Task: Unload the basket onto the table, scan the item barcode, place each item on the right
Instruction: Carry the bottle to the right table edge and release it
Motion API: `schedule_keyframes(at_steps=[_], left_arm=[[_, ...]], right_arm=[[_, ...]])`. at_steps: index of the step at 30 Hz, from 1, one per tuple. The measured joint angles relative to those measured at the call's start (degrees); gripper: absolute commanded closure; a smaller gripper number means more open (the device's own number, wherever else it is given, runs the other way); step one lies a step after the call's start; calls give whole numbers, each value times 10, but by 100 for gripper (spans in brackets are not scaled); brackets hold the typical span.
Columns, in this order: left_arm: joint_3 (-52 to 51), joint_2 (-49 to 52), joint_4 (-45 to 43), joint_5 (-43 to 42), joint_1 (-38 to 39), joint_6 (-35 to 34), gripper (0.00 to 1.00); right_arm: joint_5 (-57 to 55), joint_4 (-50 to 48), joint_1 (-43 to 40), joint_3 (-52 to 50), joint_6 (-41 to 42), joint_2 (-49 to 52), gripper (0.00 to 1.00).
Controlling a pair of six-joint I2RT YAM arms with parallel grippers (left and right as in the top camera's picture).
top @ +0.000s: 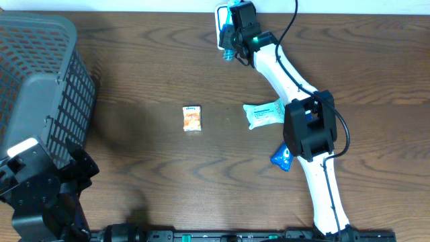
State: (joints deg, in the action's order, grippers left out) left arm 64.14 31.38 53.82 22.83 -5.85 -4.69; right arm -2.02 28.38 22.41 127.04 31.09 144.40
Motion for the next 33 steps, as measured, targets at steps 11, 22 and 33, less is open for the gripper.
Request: schedule_keyframes(at_steps=[11,22,33], left_arm=[[0,0,0,0,0,0,2],[0,0,0,0,0,0,2],[0,0,0,0,0,0,2]], right_arm=[[60,287,-26,131,22,0,60],[45,576,-266,219,15,-24,70],[-100,515,-474,208,-22,-24,60]])
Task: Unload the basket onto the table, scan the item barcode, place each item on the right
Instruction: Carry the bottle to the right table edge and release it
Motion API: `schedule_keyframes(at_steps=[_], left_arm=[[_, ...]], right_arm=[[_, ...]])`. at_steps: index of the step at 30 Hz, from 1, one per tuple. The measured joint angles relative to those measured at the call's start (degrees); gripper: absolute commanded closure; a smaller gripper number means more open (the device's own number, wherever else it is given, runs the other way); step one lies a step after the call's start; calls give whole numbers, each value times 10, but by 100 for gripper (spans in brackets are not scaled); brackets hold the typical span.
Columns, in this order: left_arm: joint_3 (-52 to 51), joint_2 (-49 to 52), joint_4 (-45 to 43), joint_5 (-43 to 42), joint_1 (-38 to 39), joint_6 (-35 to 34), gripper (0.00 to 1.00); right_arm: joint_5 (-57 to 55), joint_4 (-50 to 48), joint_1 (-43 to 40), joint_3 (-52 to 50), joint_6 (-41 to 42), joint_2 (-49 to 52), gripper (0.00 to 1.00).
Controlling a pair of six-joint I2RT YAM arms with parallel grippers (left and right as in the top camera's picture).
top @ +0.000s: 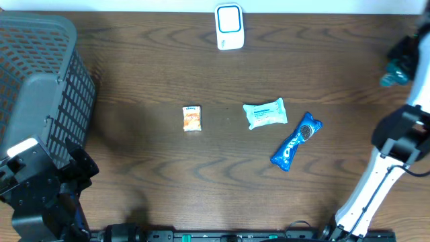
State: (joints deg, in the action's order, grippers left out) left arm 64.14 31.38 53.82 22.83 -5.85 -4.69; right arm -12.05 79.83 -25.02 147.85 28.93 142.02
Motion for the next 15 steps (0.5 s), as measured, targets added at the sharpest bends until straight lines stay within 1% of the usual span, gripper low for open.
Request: schedule_keyframes(at_steps=[2,6,8,9,10,11,12,13,15], left_arm=[[0,0,0,0,0,0,2],[0,0,0,0,0,0,2],[0,0,0,0,0,0,2],[0,0,0,0,0,0,2],[0,0,0,0,0,0,2],[0,0,0,0,0,0,2],[0,0,0,0,0,0,2],[0,0,0,0,0,0,2],[0,0,0,0,0,0,2]], right_arm=[[-10,-32,-26,-17,-9,0,60],[-18,-89,-72,-89,-17,-2,59],[-19,-112,-98,-142,-21,-2,59],[-19,-116,-104,-152,-22,-2,57],[-19,-125,-113,-169,-23,-2,53],[-19,-129,-118,-177,-23,-2,46],[-19,-135,-128,-191,-24,-2,43],[-19,-138,-139,-202,-24,-2,43],[-20,-141,-150,-209,-24,-2,38]])
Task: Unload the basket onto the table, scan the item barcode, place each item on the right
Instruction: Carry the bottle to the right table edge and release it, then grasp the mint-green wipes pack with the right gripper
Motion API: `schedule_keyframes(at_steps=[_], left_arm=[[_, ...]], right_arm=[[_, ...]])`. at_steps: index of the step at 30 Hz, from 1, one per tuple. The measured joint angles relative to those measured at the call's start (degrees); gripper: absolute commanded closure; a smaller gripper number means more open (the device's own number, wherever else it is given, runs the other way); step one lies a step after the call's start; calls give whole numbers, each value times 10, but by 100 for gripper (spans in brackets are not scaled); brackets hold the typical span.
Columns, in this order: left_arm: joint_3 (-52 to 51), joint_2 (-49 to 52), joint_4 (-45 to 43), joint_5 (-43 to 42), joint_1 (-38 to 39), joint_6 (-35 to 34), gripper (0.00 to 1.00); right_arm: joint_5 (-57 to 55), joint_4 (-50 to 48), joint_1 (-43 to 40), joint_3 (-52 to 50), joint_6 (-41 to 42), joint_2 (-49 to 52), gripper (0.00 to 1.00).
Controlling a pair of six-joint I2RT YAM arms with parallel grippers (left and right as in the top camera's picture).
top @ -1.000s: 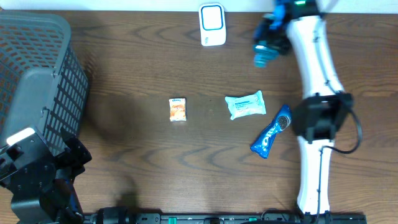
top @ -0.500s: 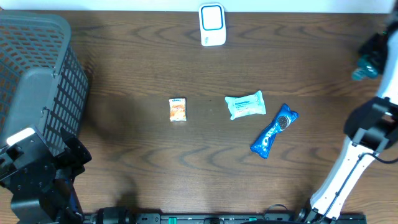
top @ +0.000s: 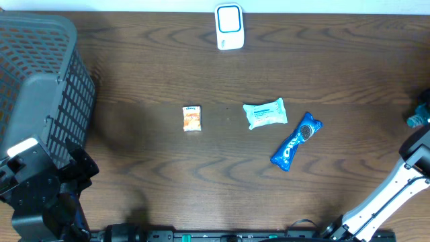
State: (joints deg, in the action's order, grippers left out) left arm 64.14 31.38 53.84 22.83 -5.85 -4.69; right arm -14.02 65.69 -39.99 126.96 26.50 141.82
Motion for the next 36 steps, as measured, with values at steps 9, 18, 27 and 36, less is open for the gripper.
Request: schedule_keyframes(at_steps=[9,18,27,36], left_arm=[[0,0,0,0,0,0,2],[0,0,0,0,0,0,2],[0,0,0,0,0,0,2],[0,0,0,0,0,0,2]], right_arm=[[-8,-4,-11,-2,-4,0,25],[31,31,-10,2,-5,-2,1],[145,108,44,40,-4,-89,1],[212,230,306,42,-31,-154,1]])
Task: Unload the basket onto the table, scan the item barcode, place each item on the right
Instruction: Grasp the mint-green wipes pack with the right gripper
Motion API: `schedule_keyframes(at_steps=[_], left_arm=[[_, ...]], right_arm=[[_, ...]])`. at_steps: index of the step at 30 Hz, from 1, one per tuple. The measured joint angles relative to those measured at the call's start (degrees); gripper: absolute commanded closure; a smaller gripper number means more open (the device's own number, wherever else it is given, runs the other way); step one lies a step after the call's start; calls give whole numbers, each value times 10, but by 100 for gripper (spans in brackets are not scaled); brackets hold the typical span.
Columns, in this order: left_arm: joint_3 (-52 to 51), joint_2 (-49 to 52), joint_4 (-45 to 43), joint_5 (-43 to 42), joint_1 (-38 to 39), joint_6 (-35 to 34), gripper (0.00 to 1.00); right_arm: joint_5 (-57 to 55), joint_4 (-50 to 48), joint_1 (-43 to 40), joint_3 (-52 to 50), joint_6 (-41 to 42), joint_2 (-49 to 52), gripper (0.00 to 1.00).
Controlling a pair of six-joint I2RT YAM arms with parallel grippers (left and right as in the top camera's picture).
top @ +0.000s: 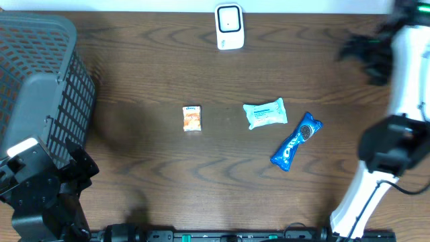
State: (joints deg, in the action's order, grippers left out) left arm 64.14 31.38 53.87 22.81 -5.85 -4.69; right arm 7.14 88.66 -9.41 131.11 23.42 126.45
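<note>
A white barcode scanner (229,27) stands at the table's far edge. Three items lie mid-table: a small orange packet (192,118), a pale green wipes pack (265,113) and a blue cookie pack (295,141). My right gripper (359,57) hovers blurred at the far right, to the right of the scanner. Its dark fingers look spread and nothing shows between them. My left arm (40,195) sits folded at the near left corner, its fingers not distinguishable.
A large grey mesh basket (40,81) fills the left side of the table. The right arm's white links (403,74) run down the right edge to its base at the front right.
My right gripper was at the right frame edge with a teal item in it. Now it is further back and left, near the far right of the table, and no teal item shows.
My right gripper first held a teal item against the scanner at the far edge. It then held that item at the far right, later lower at the right frame edge. Now it is back over the table without the item. The three lying items never moved.
</note>
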Motion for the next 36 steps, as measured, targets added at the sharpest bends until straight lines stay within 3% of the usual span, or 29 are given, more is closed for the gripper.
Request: schedule_keyframes(at_steps=[5,9,10,11,12,13,15,20,29,33,36], left_arm=[[0,0,0,0,0,0,2],[0,0,0,0,0,0,2],[0,0,0,0,0,0,2],[0,0,0,0,0,0,2],[0,0,0,0,0,0,2],[0,0,0,0,0,0,2],[0,0,-1,0,0,0,2],[0,0,0,0,0,0,2],[0,0,0,0,0,0,2],[0,0,0,0,0,0,2],[0,0,0,0,0,0,2]], right_arm=[[9,25,137,-41,-40,7,1],[6,26,205,-75,-9,7,1],[2,18,218,-88,15,7,1],[-2,13,228,-100,38,7,7],[-3,11,236,-113,67,7,21],[-3,12,245,-135,120,7,19],[-3,-16,250,-173,219,6,2],[9,-123,247,-264,411,6,1],[29,-259,248,-327,513,7,1],[8,-262,250,-340,540,7,30],[-8,-261,256,-349,544,7,43]])
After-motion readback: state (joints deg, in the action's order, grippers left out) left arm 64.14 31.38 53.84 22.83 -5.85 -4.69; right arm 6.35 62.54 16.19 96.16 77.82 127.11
